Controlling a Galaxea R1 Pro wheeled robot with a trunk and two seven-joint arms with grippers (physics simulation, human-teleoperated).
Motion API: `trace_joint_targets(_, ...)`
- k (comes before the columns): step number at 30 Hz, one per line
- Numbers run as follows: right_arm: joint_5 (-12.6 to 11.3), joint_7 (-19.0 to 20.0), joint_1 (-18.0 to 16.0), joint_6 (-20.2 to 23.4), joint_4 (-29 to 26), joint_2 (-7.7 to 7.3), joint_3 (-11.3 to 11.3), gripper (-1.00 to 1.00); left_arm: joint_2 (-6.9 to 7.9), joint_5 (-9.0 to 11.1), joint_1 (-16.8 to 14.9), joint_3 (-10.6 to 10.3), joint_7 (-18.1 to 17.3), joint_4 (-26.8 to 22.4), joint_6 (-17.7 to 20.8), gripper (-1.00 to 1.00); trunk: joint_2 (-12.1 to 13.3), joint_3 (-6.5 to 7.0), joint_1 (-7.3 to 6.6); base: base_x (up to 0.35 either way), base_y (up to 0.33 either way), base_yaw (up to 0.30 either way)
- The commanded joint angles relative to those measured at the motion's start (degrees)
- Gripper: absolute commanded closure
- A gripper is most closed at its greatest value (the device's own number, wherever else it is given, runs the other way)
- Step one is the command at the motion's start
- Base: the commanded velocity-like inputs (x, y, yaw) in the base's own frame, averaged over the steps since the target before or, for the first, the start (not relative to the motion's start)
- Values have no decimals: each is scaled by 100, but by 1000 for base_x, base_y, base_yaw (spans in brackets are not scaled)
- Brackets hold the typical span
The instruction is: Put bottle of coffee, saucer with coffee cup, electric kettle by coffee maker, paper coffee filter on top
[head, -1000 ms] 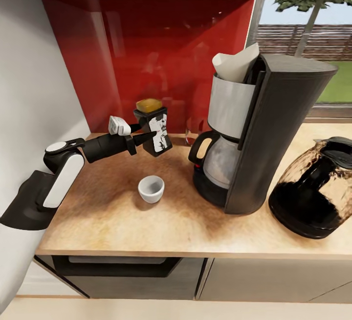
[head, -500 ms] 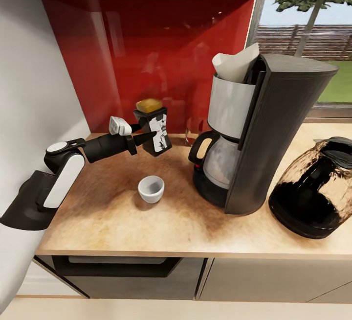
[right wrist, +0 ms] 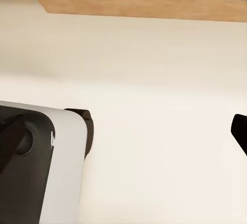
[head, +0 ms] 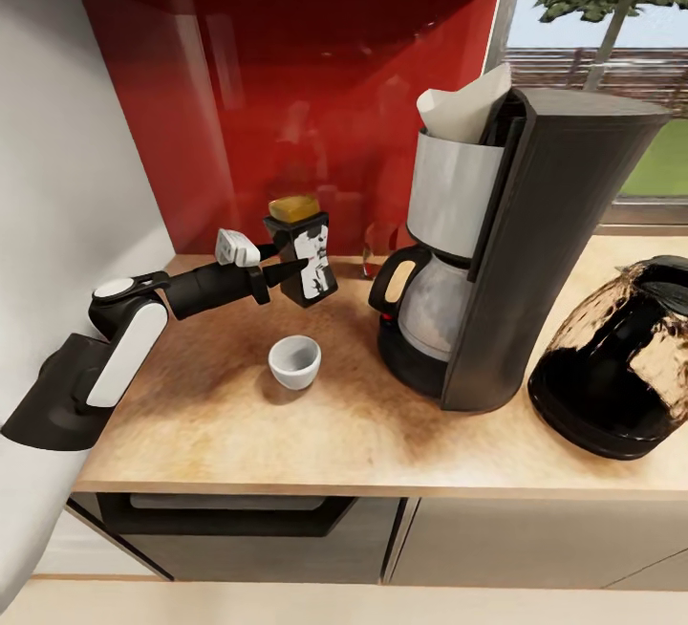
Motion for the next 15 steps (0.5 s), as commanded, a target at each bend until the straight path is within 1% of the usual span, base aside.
trace_joint_targets(1, 55, 26, -2, -20, -9, 4, -48, -100, 4, 57, -5, -4, 9, -2, 42, 100, -44, -22, 23, 0, 0, 0)
trace_joint_targets(5, 55, 26, -2, -20, -8, 4, -48, -100, 4, 57, -5, -5, 9, -2, 42, 100, -44, -22, 23, 0, 0, 0)
trace_joint_targets(15, 55, 26, -2, -20, -8, 4, -48, -100, 4, 57, -5, -5, 9, -2, 42, 100, -445, -202, 242, 0, 0, 0)
